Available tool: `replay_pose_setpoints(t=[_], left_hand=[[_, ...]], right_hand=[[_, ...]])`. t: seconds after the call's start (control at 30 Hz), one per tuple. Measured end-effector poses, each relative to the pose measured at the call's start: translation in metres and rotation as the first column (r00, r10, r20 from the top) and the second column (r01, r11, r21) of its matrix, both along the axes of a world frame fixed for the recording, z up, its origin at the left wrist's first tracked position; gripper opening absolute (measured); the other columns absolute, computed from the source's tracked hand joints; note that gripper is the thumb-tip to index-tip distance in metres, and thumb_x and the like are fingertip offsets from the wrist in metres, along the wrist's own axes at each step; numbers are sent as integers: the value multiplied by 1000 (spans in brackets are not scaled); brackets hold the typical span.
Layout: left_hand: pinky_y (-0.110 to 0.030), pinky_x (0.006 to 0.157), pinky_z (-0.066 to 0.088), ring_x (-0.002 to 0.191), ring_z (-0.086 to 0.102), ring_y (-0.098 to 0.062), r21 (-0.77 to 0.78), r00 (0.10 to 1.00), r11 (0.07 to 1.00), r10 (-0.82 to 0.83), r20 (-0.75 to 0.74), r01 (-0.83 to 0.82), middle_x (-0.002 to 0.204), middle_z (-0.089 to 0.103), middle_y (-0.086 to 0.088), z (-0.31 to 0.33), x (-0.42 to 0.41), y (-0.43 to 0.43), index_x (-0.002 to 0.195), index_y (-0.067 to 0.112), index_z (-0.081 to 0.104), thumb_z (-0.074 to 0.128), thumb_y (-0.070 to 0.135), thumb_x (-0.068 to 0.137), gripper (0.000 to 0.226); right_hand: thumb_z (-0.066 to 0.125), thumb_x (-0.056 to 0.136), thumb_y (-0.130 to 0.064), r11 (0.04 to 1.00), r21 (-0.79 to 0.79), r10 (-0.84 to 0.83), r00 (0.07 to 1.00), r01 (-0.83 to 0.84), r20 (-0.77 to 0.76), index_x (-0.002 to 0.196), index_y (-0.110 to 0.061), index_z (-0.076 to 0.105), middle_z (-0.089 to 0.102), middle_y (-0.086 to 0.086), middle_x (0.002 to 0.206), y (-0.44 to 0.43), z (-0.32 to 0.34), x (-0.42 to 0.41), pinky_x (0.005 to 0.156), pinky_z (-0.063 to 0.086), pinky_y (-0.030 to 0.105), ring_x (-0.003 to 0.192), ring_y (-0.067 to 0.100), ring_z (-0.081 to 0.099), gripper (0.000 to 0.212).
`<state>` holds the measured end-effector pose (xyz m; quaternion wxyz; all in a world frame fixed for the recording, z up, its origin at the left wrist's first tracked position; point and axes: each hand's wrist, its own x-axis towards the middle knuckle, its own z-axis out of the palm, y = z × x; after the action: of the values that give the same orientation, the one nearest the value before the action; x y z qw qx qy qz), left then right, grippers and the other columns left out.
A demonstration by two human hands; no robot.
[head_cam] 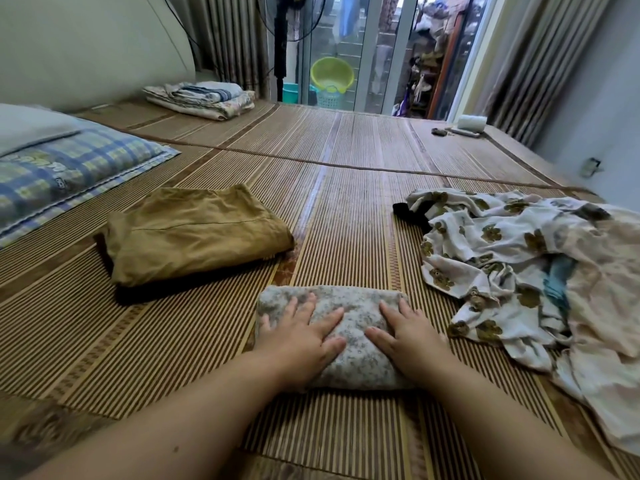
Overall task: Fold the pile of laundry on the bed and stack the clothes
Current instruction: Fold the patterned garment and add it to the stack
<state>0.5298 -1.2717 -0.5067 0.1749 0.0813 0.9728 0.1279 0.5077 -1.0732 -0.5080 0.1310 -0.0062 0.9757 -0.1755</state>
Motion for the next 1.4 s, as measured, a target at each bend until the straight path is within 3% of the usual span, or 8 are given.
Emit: replay_pose_setpoints(t=[0.27,0.43,0.7,0.87,0.97,1.07,1.17,1.4], left_hand=[[-48,112,30,140,26,-34,222,867,843,497,25,-490,155,19,-14,38,-3,-48,154,29,9,55,77,74,105],[-40,88,53,105,61,-22,557,777,549,350,524,-623,125,56,-4,39,0,-60,146,17,28,80,37,75,91],[-46,102,45,119,46,-30,698,790,371,310,529,-613,136,36,-9,26,9,-41,149,40,-11,82,13,71,124],[-30,115,24,141,29,-22,777,921,522,340,190,-352,159,13,-5,28,3,-39,150,44,-9,79,14,74,120],[-24,106,41,129,45,-15,859,930,482,368,-22,-170,153,30,0,39,-11,-56,142,56,-6,73,11,77,112],[-6,86,44,124,42,-5,943,872,324,480,-95,-75,139,31,10,57,-28,-98,150,46,2,72,3,79,108],[-25,105,39,126,42,-7,959,745,274,653,-136,-65,137,35,11,73,-38,-143,150,43,17,78,11,77,101],[-40,116,22,143,20,-29,764,509,513,812,-284,-392,157,12,-9,40,-63,-223,143,32,41,81,22,75,79]], right_hand=[[76,68,-59,869,-376,-291,946,323,141,142,-16,33,54,-1,117,15,25,7,80,51,33,103,19,57,96],[83,63,-46,777,-558,-174,951,291,255,142,-19,36,57,-2,116,10,31,14,80,56,35,101,19,60,96],[78,74,-12,678,-681,-146,958,278,246,148,-24,29,48,-2,116,-4,31,20,69,52,29,100,19,54,89],[74,77,-5,698,-681,-136,975,221,176,146,-28,32,45,-4,123,-17,45,13,65,50,25,95,11,52,84],[69,83,-7,741,-667,-116,993,75,-17,144,-33,32,42,-8,120,-44,69,-7,72,53,32,102,14,50,76],[69,85,-13,789,-605,-45,972,-107,-231,145,-38,31,38,-7,123,-86,98,-39,89,52,43,117,22,46,75],[66,86,-9,777,-574,71,942,-258,-328,147,-40,27,34,-11,128,-138,123,-72,85,49,27,116,12,42,79],[56,90,-21,878,-383,211,950,-288,-230,150,-42,19,30,1,154,-235,84,-148,111,31,40,136,24,36,73]])
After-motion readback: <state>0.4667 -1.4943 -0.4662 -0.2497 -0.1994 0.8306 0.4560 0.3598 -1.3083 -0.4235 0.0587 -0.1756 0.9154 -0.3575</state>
